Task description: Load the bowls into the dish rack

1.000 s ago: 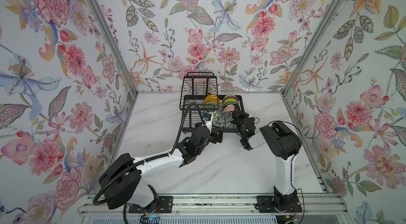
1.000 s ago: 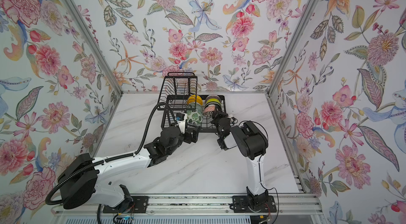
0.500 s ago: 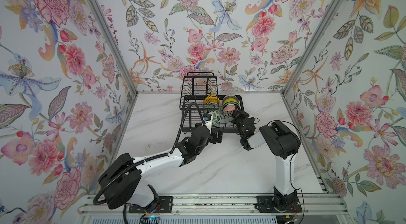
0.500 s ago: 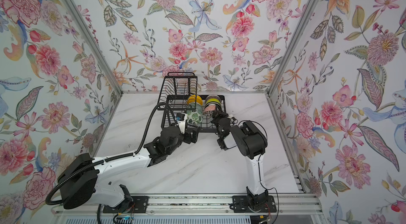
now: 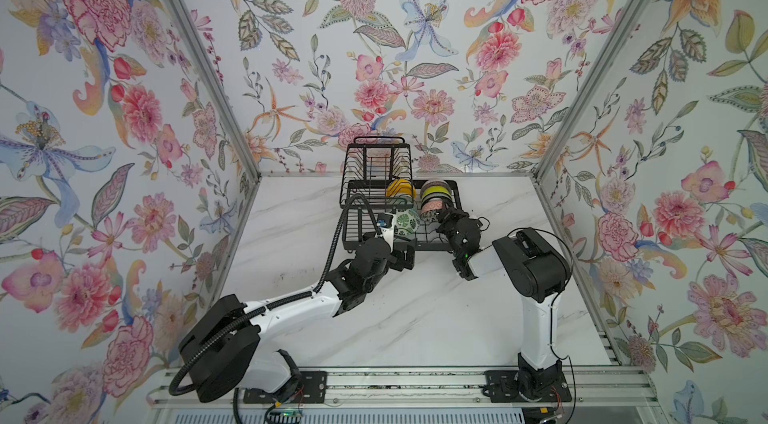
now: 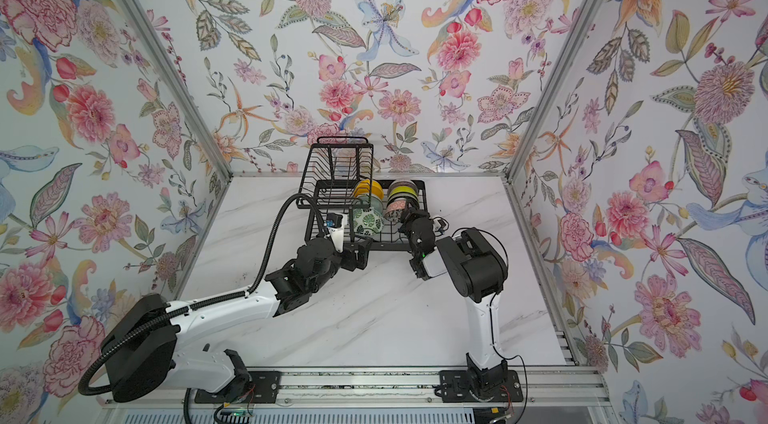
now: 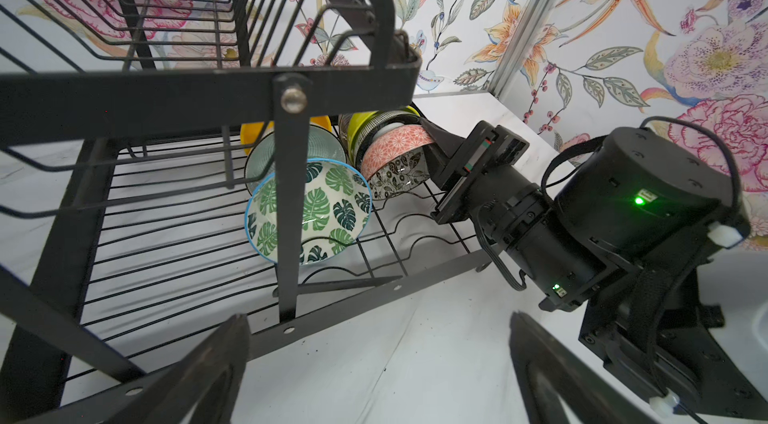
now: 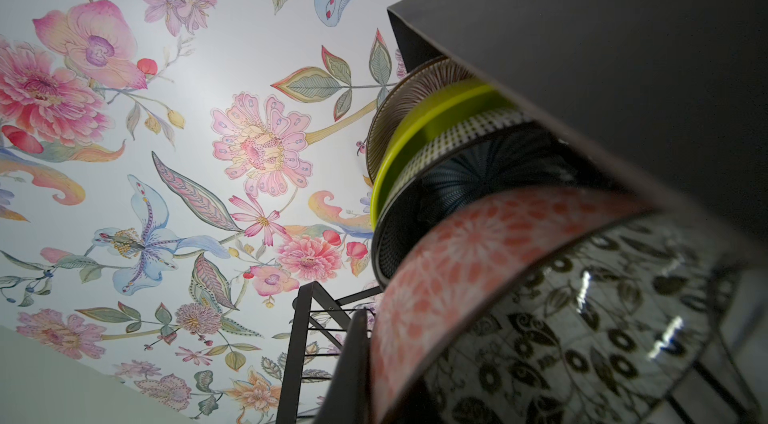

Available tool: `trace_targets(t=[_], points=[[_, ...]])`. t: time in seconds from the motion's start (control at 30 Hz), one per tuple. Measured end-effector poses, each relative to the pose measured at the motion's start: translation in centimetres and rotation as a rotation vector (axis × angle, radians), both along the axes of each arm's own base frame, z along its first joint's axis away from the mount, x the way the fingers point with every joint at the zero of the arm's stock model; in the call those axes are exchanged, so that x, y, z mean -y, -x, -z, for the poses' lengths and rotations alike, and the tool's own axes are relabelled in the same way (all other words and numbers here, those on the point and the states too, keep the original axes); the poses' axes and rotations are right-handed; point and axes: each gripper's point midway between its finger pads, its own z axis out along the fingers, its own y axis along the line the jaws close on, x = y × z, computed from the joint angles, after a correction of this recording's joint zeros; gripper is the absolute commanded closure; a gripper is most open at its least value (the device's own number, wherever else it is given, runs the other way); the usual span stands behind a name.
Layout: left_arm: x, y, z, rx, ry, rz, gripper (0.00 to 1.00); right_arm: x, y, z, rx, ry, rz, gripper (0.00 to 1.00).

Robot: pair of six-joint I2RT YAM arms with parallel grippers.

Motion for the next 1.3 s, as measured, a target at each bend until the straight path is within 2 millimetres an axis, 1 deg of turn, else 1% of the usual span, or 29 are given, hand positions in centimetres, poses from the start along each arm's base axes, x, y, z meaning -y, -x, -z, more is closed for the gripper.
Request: trace_targets(t=[0.3,0.5,0.7,0.93,1.1,1.3], points=[[-1.0,0.1,-0.2,-0.002,0.007,-0.005,0.01,0.0,-0.1,0.3,-0.067,0.034,0.003,1.0],[-1.2,0.0,0.1,-0.008,0.002,-0.006,0.01,0.0,-0.1,0.4,-0.109,0.053,-0.001,1.0],[-1.5,-0.2,0.1,-0.009,0.002,-0.012,0.01,-0.2,-0.5,0.4,-0.152,0.072,-0.009,1.0],[-1.9,-0.3,-0.4,-0.002,0.009,-0.021,0.01,-0.4,-0.7,0.5,-0.179,0.082,-0.014,0.98],[-2.2,-0.3,-0.6,0.002,0.011,-0.026,0.01,-0.4,-0.7,0.5,-0.184,0.082,-0.014,0.91],[-2.4,-0.2,-0.2,-0.008,0.0,-0.025,0.01,-0.5,-0.5,0.6,-0.199,0.088,-0.022,0.85]])
